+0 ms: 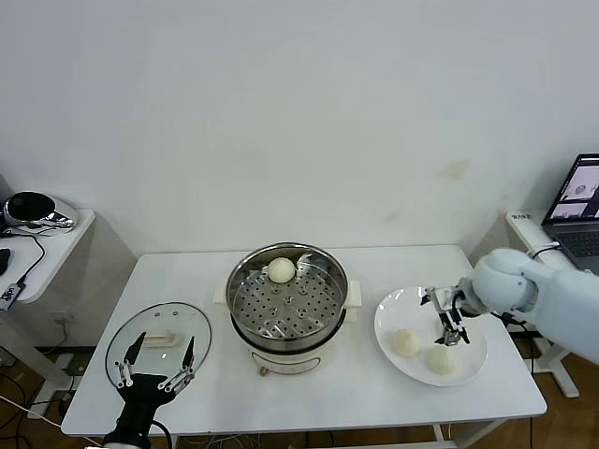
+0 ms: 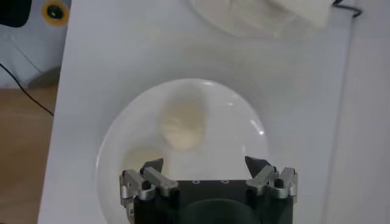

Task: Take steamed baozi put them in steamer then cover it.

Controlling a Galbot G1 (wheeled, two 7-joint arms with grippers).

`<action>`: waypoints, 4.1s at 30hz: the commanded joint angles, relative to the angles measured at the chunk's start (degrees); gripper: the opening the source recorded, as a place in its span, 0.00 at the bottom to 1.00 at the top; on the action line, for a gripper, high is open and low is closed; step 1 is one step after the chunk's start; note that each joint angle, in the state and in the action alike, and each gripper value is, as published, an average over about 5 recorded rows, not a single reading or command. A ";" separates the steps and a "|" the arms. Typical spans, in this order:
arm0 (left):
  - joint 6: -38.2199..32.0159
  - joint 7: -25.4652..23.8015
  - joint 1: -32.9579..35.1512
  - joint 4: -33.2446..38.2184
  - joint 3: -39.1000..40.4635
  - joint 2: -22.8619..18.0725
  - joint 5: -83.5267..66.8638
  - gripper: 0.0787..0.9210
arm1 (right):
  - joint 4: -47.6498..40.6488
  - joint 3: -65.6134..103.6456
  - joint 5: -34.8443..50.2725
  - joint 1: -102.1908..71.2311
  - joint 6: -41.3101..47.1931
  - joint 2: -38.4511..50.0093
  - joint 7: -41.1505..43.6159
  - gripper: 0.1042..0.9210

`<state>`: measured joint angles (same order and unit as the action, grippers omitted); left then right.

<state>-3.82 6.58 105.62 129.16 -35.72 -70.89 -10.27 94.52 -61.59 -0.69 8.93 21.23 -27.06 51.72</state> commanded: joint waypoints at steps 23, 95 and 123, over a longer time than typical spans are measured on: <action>0.29 -0.44 -0.54 -0.84 -0.32 -0.17 0.38 0.88 | -13.80 12.65 -3.83 -15.91 -1.48 -11.87 -0.51 0.85; -0.26 -0.55 -3.26 -0.54 -0.37 0.44 -1.17 0.88 | -30.81 -10.93 37.33 15.92 20.28 -58.01 -10.34 0.61; -0.54 -0.92 -3.59 -1.61 -0.22 1.77 -2.09 0.88 | -7.30 -16.42 39.69 36.52 20.27 -32.23 1.38 0.88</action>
<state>-4.38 5.68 102.01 127.55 -35.99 -69.36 -12.25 75.67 -75.45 36.85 35.55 41.35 -72.08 49.35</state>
